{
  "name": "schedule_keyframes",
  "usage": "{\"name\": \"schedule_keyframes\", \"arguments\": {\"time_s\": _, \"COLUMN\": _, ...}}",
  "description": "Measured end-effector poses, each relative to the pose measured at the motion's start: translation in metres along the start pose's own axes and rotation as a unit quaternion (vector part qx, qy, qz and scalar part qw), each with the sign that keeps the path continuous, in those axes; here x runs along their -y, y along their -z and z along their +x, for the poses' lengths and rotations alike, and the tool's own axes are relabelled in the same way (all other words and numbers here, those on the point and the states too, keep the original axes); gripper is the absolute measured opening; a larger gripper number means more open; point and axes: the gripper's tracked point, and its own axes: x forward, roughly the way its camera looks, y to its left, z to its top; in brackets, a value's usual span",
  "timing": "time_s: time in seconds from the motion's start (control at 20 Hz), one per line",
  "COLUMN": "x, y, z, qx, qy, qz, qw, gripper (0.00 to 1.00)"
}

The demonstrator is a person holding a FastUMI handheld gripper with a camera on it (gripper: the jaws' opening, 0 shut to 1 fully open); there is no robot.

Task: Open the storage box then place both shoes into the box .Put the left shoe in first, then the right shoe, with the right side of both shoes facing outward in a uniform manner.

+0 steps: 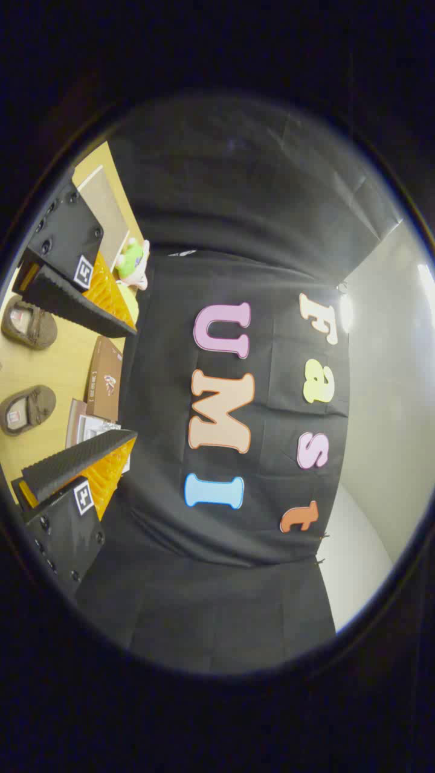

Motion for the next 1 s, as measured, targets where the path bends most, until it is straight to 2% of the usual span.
{"name": "schedule_keyframes", "arguments": {"time_s": 0.25, "x": 0.005, "y": 0.000, "z": -0.004, "qx": -0.001, "qy": 0.001, "qz": -0.003, "qw": 1.000, "gripper": 0.98}}
{"name": "schedule_keyframes", "arguments": {"time_s": 0.7, "x": 0.010, "y": -0.001, "z": -0.007, "qx": -0.001, "qy": 0.003, "qz": 0.028, "qw": 1.000, "gripper": 0.98}}
{"name": "schedule_keyframes", "arguments": {"time_s": 0.85, "x": 0.008, "y": 0.004, "z": -0.008, "qx": -0.010, "qy": -0.004, "qz": 0.051, "qw": 0.999, "gripper": 0.98}}
{"name": "schedule_keyframes", "arguments": {"time_s": 1.0, "x": 0.004, "y": 0.006, "z": -0.011, "qx": -0.008, "qy": -0.015, "qz": 0.108, "qw": 0.994, "gripper": 0.98}}
